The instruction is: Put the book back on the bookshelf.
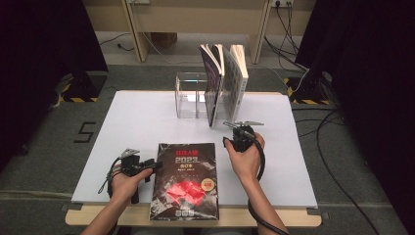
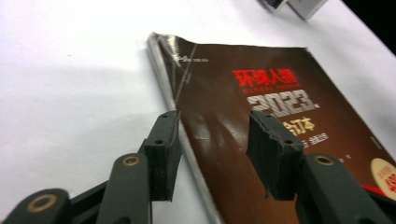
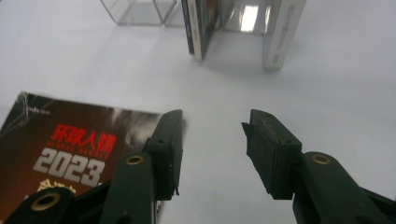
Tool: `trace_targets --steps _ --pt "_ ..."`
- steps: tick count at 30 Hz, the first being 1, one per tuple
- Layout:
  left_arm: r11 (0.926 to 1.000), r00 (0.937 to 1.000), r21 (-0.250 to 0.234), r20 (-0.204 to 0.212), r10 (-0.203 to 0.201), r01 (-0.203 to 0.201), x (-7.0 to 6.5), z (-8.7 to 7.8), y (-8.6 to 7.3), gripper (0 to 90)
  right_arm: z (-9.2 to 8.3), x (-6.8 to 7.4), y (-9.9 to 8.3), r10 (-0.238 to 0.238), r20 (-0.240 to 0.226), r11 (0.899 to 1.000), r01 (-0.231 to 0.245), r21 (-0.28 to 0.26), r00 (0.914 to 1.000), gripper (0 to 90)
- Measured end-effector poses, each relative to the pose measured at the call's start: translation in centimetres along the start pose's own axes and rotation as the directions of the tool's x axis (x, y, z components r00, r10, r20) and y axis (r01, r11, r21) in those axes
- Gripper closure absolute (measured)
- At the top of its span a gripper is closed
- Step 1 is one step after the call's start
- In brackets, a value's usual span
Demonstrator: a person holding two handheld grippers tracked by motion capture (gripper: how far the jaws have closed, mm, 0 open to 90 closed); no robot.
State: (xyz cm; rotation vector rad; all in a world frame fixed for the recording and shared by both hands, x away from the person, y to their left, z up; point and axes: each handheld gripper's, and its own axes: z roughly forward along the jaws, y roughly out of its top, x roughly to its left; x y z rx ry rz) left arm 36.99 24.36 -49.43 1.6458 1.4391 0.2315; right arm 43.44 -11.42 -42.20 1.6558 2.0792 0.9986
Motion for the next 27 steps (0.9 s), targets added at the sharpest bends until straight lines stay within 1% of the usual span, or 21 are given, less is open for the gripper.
trace_targets --steps 4,7,8,10,13,14,19,24,27 --pt "0.9999 0.9997 0.014 -0.023 -0.009 0.010 0.3 0.1 0.0 56.8 0.9 0.1 -1.4 0.010 -0.008 0.999 -0.009 0.044 0.9999 55.7" --pt "0.9997 0.9994 0.023 -0.034 -0.007 0.008 0.5 0.3 0.0 57.4 1.3 0.1 -2.2 0.010 -0.016 0.998 -0.009 0.057 0.9998 55.7" --pt "0.9997 0.9993 0.022 -0.036 -0.007 0.008 0.5 0.3 0.0 58.5 1.4 0.2 -2.4 0.019 -0.018 0.998 -0.017 0.065 0.9997 55.7" --pt "0.9997 0.9992 0.025 -0.040 -0.001 0.002 0.5 0.4 0.1 59.4 1.6 0.3 -2.6 0.022 -0.020 0.997 -0.020 0.074 0.9996 55.7" --pt "0.9996 0.9989 0.028 -0.046 0.009 -0.008 0.5 0.6 0.2 61.9 1.8 0.3 -3.0 0.020 -0.026 0.997 -0.018 0.081 0.9995 55.6" --pt "0.9995 0.9989 0.030 -0.045 0.012 -0.010 0.4 0.7 0.2 63.2 1.8 0.3 -3.0 0.026 -0.026 0.996 -0.024 0.084 0.9993 55.6" --pt "0.9992 0.9993 0.036 -0.032 0.020 -0.019 0.1 1.0 0.3 68.6 2.0 0.1 -3.4 0.033 -0.029 0.995 -0.030 0.090 0.9990 55.5" --pt "0.9985 0.9985 0.047 -0.046 0.031 -0.029 0.0 1.1 0.4 72.5 2.0 0.0 -3.6 0.039 -0.028 0.995 -0.036 0.096 0.9989 55.5" --pt "0.9984 0.9986 0.048 -0.042 0.032 -0.030 -0.2 1.3 0.4 73.8 2.2 -0.1 -3.5 0.034 -0.031 0.995 -0.031 0.093 0.9990 55.4"
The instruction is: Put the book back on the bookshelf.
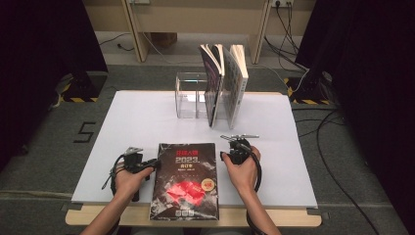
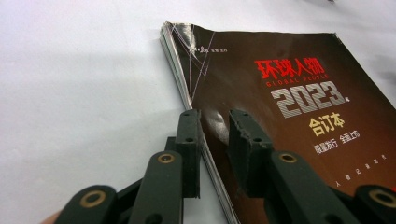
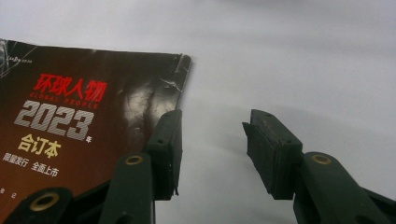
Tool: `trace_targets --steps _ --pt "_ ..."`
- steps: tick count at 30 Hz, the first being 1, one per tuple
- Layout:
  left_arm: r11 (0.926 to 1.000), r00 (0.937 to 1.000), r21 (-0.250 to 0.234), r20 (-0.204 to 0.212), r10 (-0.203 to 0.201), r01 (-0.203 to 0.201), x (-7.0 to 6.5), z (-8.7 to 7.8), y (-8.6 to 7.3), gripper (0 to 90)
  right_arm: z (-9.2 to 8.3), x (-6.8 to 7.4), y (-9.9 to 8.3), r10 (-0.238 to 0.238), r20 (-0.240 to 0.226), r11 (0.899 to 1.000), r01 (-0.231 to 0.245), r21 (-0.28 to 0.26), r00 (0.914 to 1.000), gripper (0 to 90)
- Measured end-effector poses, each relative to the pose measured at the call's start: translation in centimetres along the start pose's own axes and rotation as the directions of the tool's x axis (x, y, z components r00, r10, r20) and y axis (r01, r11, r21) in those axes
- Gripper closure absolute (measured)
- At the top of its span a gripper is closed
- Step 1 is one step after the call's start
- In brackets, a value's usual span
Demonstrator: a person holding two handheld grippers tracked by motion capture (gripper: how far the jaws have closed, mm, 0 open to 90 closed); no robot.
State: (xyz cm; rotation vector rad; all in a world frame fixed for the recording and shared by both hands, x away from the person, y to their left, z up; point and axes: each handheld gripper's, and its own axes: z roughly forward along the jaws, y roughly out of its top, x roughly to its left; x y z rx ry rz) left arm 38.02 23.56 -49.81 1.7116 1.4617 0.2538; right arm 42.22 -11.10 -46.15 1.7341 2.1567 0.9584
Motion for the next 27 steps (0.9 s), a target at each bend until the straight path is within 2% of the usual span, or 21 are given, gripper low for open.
trace_targets --steps 6,12,18,27 --pt "0.9995 0.9994 0.010 0.020 0.029 -0.030 -1.1 0.4 -0.2 73.7 0.5 0.0 0.5 0.003 -0.008 1.000 -0.002 0.005 1.0000 55.4" --pt "0.9981 0.9972 0.022 0.048 0.057 -0.058 -2.1 0.4 -0.7 73.4 1.3 -0.6 1.3 0.022 -0.022 0.999 -0.021 0.038 0.9995 55.1" --pt "0.9969 0.9947 0.042 0.081 0.063 -0.067 -2.9 0.4 -1.0 72.9 2.2 -1.5 1.8 0.020 -0.004 0.997 -0.020 0.069 0.9998 54.5" --pt "0.9949 0.9916 0.062 0.107 0.073 -0.080 -3.6 0.2 -1.4 72.4 2.5 -1.8 2.4 0.039 -0.032 0.996 -0.036 0.087 0.9987 53.2"
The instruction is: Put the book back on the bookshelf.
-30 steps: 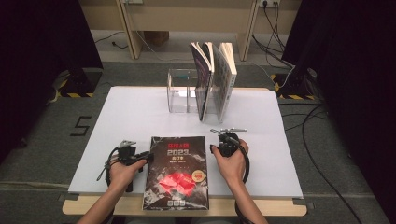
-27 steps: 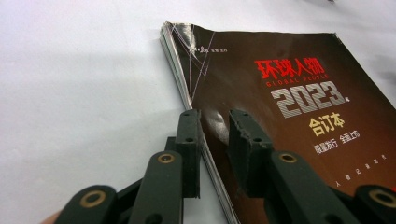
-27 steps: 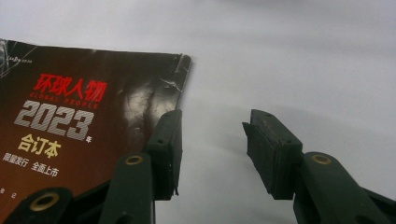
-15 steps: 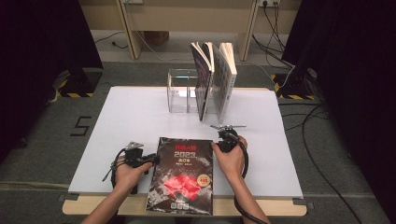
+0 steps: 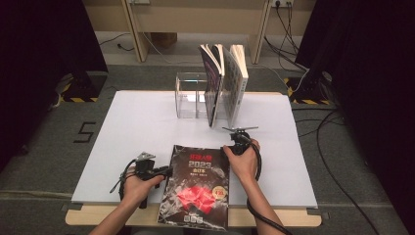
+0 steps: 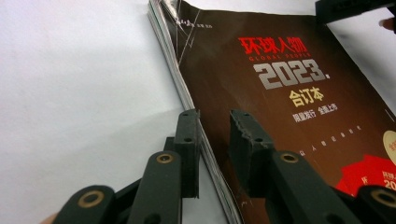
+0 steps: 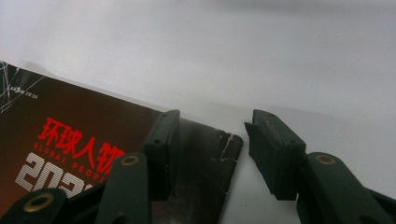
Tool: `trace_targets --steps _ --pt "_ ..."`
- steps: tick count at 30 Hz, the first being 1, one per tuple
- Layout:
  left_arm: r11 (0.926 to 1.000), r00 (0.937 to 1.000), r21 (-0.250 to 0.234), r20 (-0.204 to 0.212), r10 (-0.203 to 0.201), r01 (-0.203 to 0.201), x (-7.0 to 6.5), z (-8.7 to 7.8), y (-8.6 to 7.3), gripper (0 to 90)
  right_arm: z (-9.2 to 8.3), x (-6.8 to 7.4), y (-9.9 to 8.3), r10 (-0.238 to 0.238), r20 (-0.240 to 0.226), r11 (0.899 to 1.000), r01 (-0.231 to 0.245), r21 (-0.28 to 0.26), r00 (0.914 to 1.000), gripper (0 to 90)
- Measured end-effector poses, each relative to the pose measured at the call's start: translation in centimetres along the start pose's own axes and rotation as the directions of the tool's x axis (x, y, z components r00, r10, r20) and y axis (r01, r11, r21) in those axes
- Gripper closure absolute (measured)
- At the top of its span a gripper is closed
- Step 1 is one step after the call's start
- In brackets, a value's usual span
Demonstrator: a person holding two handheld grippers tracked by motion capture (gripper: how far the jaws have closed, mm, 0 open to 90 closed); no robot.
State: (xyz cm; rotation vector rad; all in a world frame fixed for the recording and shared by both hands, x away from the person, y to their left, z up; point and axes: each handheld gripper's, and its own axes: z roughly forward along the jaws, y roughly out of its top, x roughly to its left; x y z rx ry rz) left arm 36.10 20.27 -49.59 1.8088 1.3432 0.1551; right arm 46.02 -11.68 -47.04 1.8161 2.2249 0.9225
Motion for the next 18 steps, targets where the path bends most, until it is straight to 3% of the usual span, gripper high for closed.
trace_targets --steps 13,18 --pt "0.9995 0.9995 0.006 -0.003 0.031 -0.031 -0.46 0.02 -0.18 70.7 0.03 -0.03 -0.11 0.002 -0.003 1.000 -0.002 -0.007 1.0000 53.2" --pt "0.9991 0.9991 0.007 -0.008 0.041 -0.041 -0.57 0.06 -0.22 70.9 -0.39 -0.38 -0.46 0.036 -0.018 0.999 -0.036 -0.003 0.9992 53.2"
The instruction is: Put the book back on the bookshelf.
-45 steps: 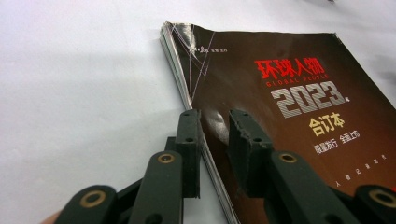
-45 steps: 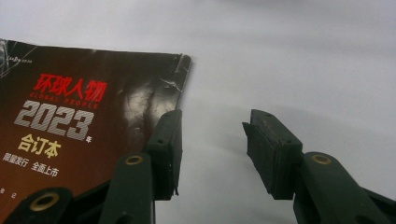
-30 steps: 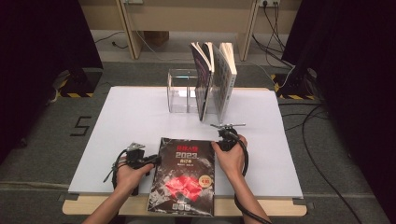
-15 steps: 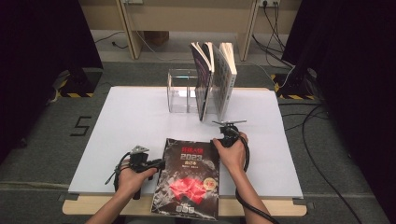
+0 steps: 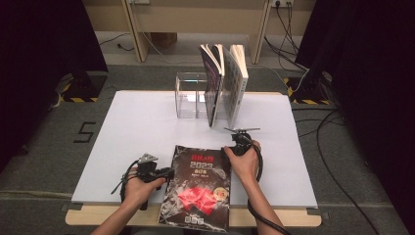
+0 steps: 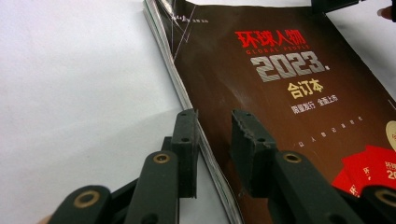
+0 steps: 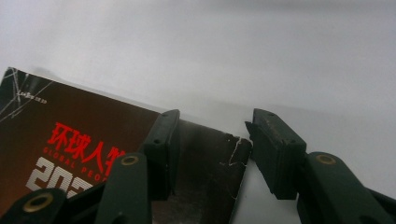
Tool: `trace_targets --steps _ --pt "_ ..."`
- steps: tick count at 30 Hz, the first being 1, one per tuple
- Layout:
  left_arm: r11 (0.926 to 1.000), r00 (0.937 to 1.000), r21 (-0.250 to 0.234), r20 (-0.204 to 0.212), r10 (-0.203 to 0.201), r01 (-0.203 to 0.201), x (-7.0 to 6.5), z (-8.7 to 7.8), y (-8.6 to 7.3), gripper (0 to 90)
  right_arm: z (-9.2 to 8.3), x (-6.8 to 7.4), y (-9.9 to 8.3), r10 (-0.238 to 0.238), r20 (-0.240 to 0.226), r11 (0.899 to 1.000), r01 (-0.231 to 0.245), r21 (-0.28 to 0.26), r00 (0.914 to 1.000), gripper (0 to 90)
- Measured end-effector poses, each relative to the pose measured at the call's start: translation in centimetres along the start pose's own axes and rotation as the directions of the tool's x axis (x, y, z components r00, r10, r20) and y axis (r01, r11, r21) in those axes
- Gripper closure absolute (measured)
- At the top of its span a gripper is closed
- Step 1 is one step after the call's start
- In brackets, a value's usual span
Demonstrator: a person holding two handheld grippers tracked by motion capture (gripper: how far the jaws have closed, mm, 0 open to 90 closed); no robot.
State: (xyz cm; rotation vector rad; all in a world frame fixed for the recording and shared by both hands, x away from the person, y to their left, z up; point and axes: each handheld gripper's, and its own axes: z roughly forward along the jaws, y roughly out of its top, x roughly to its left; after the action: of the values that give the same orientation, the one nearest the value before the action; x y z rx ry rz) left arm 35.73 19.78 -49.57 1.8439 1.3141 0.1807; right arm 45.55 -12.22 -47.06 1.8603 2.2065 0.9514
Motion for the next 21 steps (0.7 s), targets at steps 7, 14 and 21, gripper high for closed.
trace_targets --steps 7,14,21 --pt "1.0000 1.0000 -0.003 0.001 -0.007 0.007 0.0 0.0 0.0 71.0 -0.2 -0.1 -0.4 0.011 -0.009 1.000 -0.011 -0.004 0.9999 52.4" --pt "0.9999 0.9999 -0.002 0.001 -0.011 0.011 0.0 0.0 0.0 70.9 -0.3 -0.1 -0.9 0.026 -0.025 0.999 -0.027 -0.022 0.9993 53.0" --pt "0.9999 0.9999 -0.003 0.000 -0.012 0.012 0.0 0.0 0.0 70.7 -0.8 0.1 -1.5 0.051 -0.060 0.999 -0.051 0.004 0.9969 54.3"
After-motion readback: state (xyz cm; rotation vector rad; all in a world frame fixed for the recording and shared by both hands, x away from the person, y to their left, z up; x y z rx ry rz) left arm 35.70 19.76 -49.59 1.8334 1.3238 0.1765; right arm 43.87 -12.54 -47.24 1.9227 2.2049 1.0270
